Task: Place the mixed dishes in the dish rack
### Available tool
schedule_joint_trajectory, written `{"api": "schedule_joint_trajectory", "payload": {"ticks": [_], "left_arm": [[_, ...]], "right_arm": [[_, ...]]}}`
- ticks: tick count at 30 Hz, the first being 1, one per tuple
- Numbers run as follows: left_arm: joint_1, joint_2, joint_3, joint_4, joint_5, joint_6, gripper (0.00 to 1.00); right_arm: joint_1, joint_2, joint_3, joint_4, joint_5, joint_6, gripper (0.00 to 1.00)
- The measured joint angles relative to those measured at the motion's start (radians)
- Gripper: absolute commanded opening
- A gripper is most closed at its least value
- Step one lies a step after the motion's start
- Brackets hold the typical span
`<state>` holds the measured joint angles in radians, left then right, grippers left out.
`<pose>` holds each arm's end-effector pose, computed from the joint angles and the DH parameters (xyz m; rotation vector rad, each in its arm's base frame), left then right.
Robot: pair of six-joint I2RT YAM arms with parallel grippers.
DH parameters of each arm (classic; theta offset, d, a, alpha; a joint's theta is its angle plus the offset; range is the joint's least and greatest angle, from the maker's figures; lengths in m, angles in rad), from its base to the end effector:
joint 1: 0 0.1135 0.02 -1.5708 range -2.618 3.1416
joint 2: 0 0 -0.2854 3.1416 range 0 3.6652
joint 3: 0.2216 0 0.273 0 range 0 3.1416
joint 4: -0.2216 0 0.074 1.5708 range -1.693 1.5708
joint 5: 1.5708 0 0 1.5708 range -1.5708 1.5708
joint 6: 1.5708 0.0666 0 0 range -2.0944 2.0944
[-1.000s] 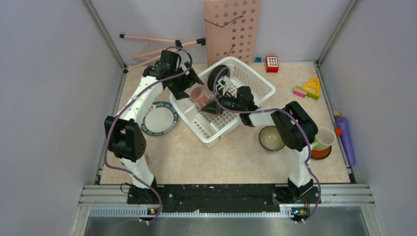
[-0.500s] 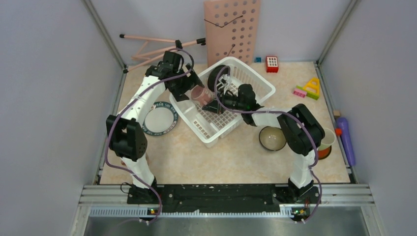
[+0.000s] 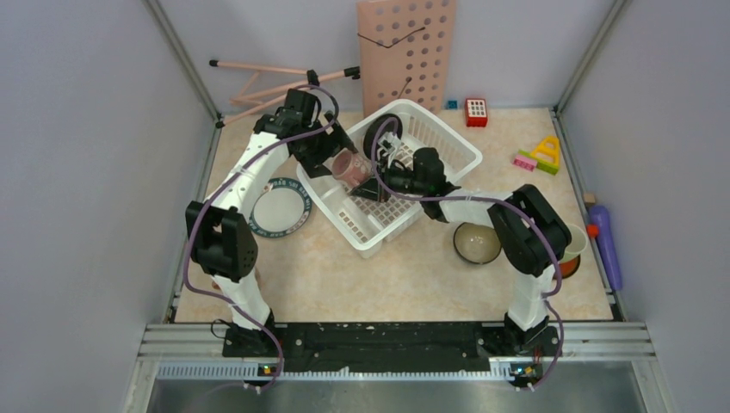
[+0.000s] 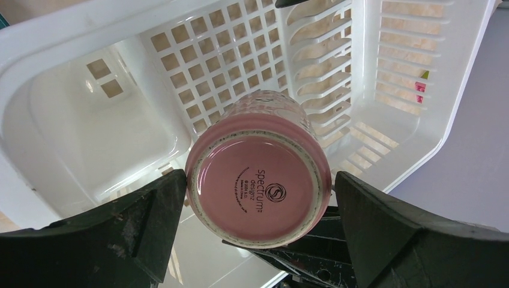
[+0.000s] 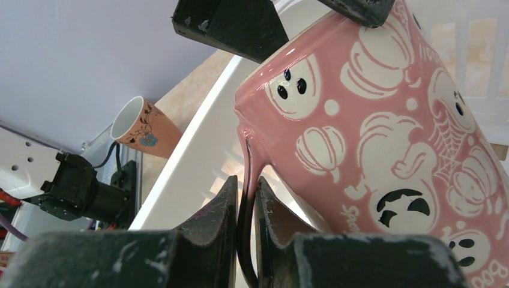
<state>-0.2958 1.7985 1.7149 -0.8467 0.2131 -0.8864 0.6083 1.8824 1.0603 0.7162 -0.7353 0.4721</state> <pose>0.4148 -0.1411 0.3176 -0.6769 2.5462 -0.7205 0.3482 0.2969 0.2179 -0.7268 1.7117 1.3932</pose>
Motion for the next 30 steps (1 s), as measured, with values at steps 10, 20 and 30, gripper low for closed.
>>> {"api": "schedule_joint_trajectory", "payload": {"ticks": [10, 20, 30], "left_arm": [[0.004, 0.008, 0.001, 0.003, 0.014, -0.006, 0.98], [0.021, 0.008, 0.004, 0.022, 0.073, -0.025, 0.98], [0.034, 0.008, 0.002, 0.035, 0.092, -0.026, 0.38]], "right_arm": [[0.001, -0.005, 0.000, 0.014, 0.023, 0.019, 0.00], [0.004, -0.019, -0.021, 0.092, 0.045, 0.073, 0.00], [-0.004, 0.018, 0.035, 0.087, -0.018, 0.084, 0.00]]}}
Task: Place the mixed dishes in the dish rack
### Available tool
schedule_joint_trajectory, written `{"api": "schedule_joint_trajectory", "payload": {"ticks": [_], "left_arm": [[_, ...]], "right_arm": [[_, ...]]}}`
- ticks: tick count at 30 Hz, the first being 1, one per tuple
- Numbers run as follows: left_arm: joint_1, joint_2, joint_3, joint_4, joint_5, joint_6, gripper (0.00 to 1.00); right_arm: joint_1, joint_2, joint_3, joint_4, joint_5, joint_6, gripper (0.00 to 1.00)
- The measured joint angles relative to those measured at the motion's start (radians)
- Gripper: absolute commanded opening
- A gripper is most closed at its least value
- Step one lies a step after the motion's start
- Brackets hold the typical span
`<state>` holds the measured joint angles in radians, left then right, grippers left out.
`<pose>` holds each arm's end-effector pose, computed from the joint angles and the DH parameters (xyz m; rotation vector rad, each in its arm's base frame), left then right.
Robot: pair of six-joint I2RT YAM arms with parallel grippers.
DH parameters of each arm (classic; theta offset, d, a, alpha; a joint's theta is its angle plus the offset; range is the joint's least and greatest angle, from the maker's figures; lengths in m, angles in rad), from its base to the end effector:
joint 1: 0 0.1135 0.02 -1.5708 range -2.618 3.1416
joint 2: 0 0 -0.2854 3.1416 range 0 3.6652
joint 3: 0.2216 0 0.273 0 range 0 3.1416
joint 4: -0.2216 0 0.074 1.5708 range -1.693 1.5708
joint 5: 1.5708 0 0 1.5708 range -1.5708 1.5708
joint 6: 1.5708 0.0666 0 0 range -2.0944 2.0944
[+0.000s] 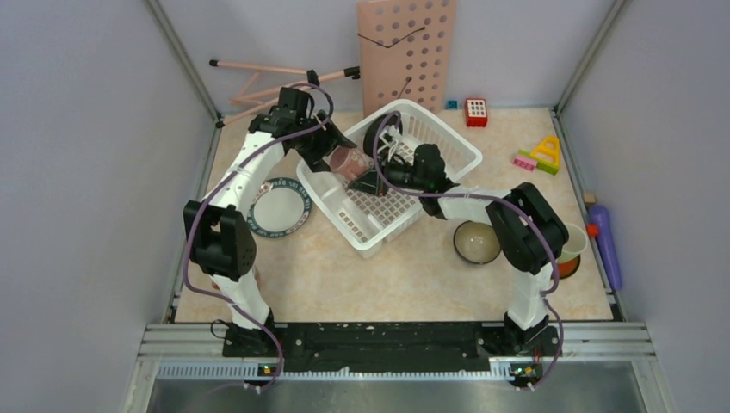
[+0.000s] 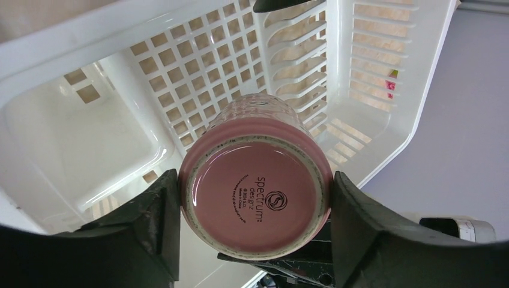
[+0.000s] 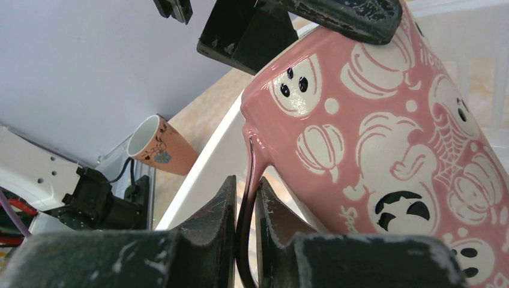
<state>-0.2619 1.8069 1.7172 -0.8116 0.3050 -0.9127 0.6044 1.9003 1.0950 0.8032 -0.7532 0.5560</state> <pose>0.4225 -0.1340 0.3190 -0.7055 2.5297 -0.8410 0.3549 0.3004 0.2328 -0.6951 1.6437 1.4572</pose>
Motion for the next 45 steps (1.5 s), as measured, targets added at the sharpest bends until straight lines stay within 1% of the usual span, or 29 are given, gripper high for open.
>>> {"api": "schedule_joint_trajectory", "payload": {"ticks": [2, 3, 4, 7, 9, 11, 12, 13, 16, 20, 24, 30, 35, 38, 41, 42, 43, 44, 45], "left_arm": [[0.002, -0.007, -0.021, 0.031, 0.004, -0.002, 0.20], [0.001, -0.016, -0.042, 0.053, 0.004, -0.001, 0.08], [0.002, -0.024, -0.061, 0.069, 0.002, -0.006, 0.04], [0.001, -0.036, -0.089, 0.099, -0.008, -0.013, 0.02], [0.000, -0.037, -0.090, 0.109, -0.014, -0.014, 0.00], [-0.006, -0.037, -0.096, 0.117, -0.027, -0.018, 0.00], [-0.008, -0.037, -0.099, 0.124, -0.036, -0.021, 0.00], [-0.009, -0.036, -0.100, 0.136, -0.046, -0.024, 0.00], [-0.009, -0.035, -0.100, 0.151, -0.071, -0.032, 0.00], [-0.026, -0.010, -0.076, 0.114, -0.116, -0.028, 0.00], [-0.070, 0.050, -0.011, 0.062, -0.208, -0.015, 0.00], [-0.158, 0.151, 0.125, -0.014, -0.369, 0.007, 0.00], [-0.228, 0.191, 0.165, -0.055, -0.553, 0.026, 0.00], [-0.261, 0.199, 0.181, -0.085, -0.653, 0.042, 0.00], [-0.282, 0.208, 0.215, -0.113, -0.736, 0.069, 0.00], [-0.286, 0.211, 0.230, -0.116, -0.760, 0.081, 0.05], [-0.287, 0.213, 0.240, -0.115, -0.774, 0.093, 0.19], [-0.288, 0.217, 0.251, -0.114, -0.787, 0.109, 0.36], [-0.288, 0.222, 0.262, -0.114, -0.797, 0.123, 0.56]], "right_arm": [[0.000, 0.002, 0.003, -0.009, -0.001, -0.007, 0.01], [0.000, 0.003, 0.003, -0.016, 0.000, -0.011, 0.02], [-0.001, 0.003, 0.003, -0.024, 0.002, -0.014, 0.04], [-0.001, 0.003, 0.003, -0.035, 0.009, -0.026, 0.19], [-0.001, 0.003, 0.003, -0.033, 0.017, -0.039, 0.42], [0.000, -0.003, 0.003, -0.013, 0.018, -0.050, 0.68], [0.000, -0.012, 0.003, -0.016, 0.008, -0.056, 0.78], [0.000, -0.020, 0.002, -0.026, 0.009, -0.057, 0.86], [-0.002, -0.060, -0.021, -0.037, 0.042, -0.084, 0.91], [-0.040, -0.123, -0.062, -0.034, 0.101, -0.092, 0.93], [-0.100, -0.201, -0.129, -0.037, 0.179, -0.084, 0.94], [-0.122, -0.309, -0.152, -0.178, 0.325, -0.118, 0.95], [-0.121, -0.389, -0.152, -0.308, 0.476, -0.135, 0.97], [-0.129, -0.401, -0.152, -0.381, 0.570, -0.113, 0.97], [-0.151, -0.401, -0.153, -0.455, 0.626, -0.068, 0.97], [-0.164, -0.401, -0.153, -0.474, 0.641, -0.051, 0.98], [-0.172, -0.401, -0.154, -0.485, 0.652, -0.041, 0.99], [-0.179, -0.401, -0.155, -0.496, 0.660, -0.033, 0.99], [-0.184, -0.401, -0.160, -0.500, 0.668, -0.027, 0.99]]}}
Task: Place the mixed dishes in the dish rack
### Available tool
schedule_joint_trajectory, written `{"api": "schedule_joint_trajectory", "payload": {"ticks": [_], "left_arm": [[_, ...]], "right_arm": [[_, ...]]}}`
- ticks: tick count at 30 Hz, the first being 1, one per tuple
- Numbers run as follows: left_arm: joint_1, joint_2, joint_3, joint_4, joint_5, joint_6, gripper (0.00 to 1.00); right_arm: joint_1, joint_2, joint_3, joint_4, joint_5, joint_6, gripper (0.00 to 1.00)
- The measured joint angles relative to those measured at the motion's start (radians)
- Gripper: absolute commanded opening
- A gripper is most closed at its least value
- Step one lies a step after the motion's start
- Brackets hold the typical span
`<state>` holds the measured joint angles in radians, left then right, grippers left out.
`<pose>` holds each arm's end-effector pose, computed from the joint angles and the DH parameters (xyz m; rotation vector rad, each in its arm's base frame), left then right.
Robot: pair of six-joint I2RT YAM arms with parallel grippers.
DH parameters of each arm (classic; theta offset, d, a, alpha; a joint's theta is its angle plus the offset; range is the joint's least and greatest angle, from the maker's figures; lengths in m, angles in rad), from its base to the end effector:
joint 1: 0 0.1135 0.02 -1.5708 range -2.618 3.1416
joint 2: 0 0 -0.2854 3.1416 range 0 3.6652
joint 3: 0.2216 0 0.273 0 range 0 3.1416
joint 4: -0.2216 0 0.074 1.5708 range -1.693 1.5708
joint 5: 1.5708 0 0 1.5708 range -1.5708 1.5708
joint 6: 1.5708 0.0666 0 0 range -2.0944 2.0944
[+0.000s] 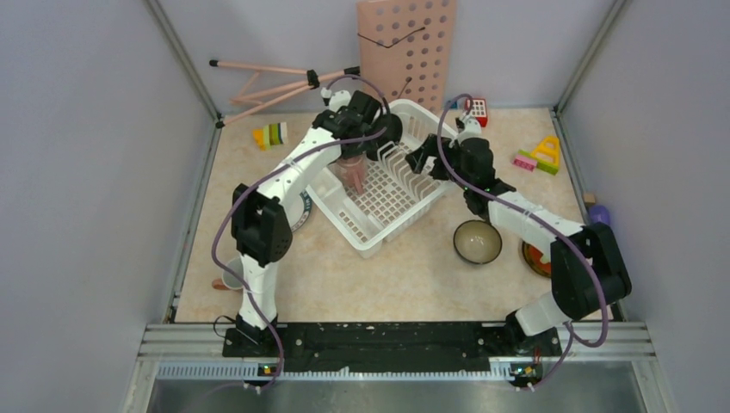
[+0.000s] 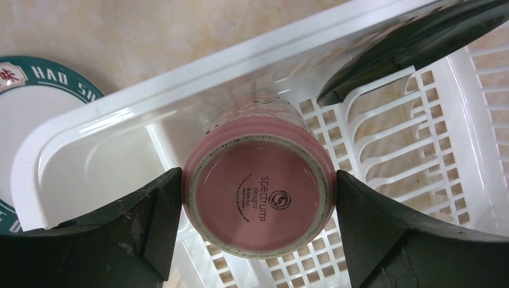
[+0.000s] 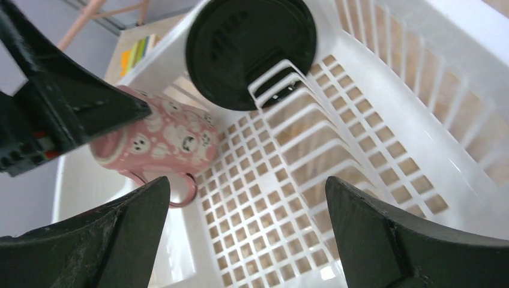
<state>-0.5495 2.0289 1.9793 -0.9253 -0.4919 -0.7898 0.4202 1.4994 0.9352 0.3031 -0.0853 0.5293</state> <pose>0.4340 -0.2289 0.3064 -0.4677 2.3422 0.0148 0.3559 0.1652 0.2702 0.0413 1.8957 0.7372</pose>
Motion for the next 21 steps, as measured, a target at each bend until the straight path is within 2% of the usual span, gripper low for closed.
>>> {"api": "schedule_joint_trajectory", "payload": {"ticks": [1, 2, 3, 15, 18, 21], "left_arm": [[0.000, 0.007, 0.012, -0.002, -0.008, 0.013, 0.75], [0.000, 0.014, 0.021, -0.002, -0.013, 0.024, 0.88], [0.001, 0.022, 0.028, 0.000, -0.014, 0.034, 0.92], [0.024, 0.038, 0.021, 0.018, 0.040, 0.124, 0.98], [0.043, 0.038, 0.019, 0.025, 0.081, 0.131, 0.98], [0.070, 0.039, 0.015, 0.033, 0.133, 0.130, 0.98]], "right_arm": [[-0.005, -0.001, -0.005, -0.009, 0.007, 0.006, 0.99], [-0.007, -0.003, -0.009, -0.022, 0.014, 0.008, 0.99], [-0.009, -0.007, -0.014, -0.037, 0.019, 0.009, 0.99], [-0.009, -0.116, -0.020, -0.225, 0.044, -0.021, 0.98], [-0.009, -0.116, -0.020, -0.239, 0.001, -0.022, 0.88], [-0.001, -0.112, -0.021, -0.190, -0.071, 0.002, 0.67]]}}
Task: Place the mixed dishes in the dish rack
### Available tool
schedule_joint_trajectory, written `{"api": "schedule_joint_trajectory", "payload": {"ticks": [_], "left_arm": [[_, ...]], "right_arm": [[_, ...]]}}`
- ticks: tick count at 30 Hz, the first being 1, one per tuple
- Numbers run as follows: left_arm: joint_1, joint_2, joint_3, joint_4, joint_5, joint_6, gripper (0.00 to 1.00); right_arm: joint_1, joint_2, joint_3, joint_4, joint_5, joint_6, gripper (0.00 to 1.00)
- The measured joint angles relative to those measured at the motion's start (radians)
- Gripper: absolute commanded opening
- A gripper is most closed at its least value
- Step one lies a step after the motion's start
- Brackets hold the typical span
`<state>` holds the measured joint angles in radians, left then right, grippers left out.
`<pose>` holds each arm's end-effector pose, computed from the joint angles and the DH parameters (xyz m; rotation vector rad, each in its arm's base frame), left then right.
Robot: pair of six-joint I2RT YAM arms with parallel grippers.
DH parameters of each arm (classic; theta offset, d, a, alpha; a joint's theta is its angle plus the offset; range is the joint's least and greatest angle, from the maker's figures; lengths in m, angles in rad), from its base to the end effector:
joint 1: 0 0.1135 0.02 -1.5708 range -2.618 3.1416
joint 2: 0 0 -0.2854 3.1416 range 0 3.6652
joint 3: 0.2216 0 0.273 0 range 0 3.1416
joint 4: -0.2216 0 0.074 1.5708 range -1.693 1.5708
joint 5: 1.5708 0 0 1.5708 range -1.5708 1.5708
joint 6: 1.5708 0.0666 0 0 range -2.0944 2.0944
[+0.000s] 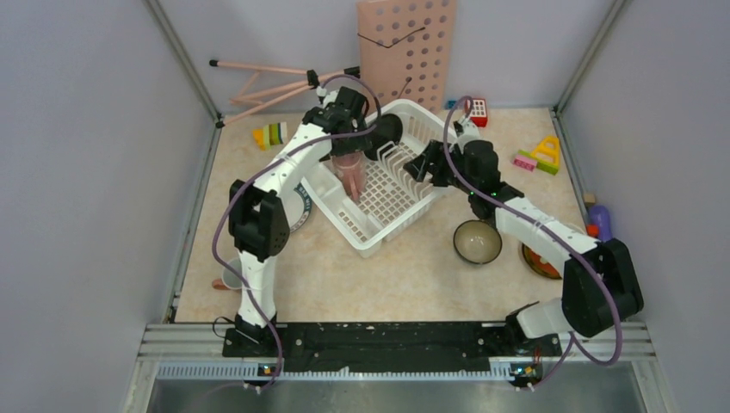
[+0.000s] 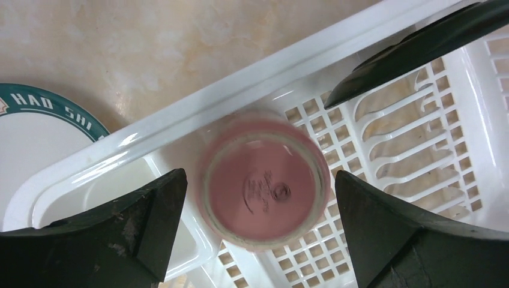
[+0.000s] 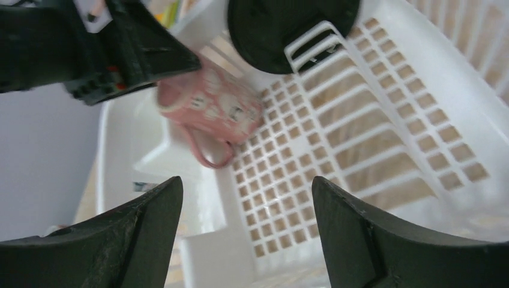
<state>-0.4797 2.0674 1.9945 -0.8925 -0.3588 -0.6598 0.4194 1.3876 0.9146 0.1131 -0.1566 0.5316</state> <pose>0.4575 -0.2117 0.2927 -0.3579 2.4236 -0.0386 0.3275 0.1574 0.2770 0.0037 2.0073 0.7749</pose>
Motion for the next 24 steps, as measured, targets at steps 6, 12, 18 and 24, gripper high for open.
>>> {"api": "schedule_joint_trajectory", "payload": {"ticks": [6, 12, 18, 24], "left_arm": [[0.032, 0.000, 0.000, 0.033, 0.031, -0.006, 0.98], [0.035, 0.000, 0.000, 0.036, 0.064, -0.023, 0.98], [0.043, -0.026, -0.006, 0.047, 0.081, -0.013, 0.98], [0.052, -0.223, -0.149, 0.159, 0.076, 0.092, 0.98]], "right_arm": [[0.121, 0.063, -0.003, 0.275, -0.032, 0.116, 0.15], [0.220, 0.224, 0.026, 0.463, -0.011, 0.248, 0.15], [0.214, 0.316, 0.117, 0.345, 0.061, 0.285, 0.26], [0.214, 0.367, 0.290, 0.101, 0.119, 0.253, 0.40]]}}
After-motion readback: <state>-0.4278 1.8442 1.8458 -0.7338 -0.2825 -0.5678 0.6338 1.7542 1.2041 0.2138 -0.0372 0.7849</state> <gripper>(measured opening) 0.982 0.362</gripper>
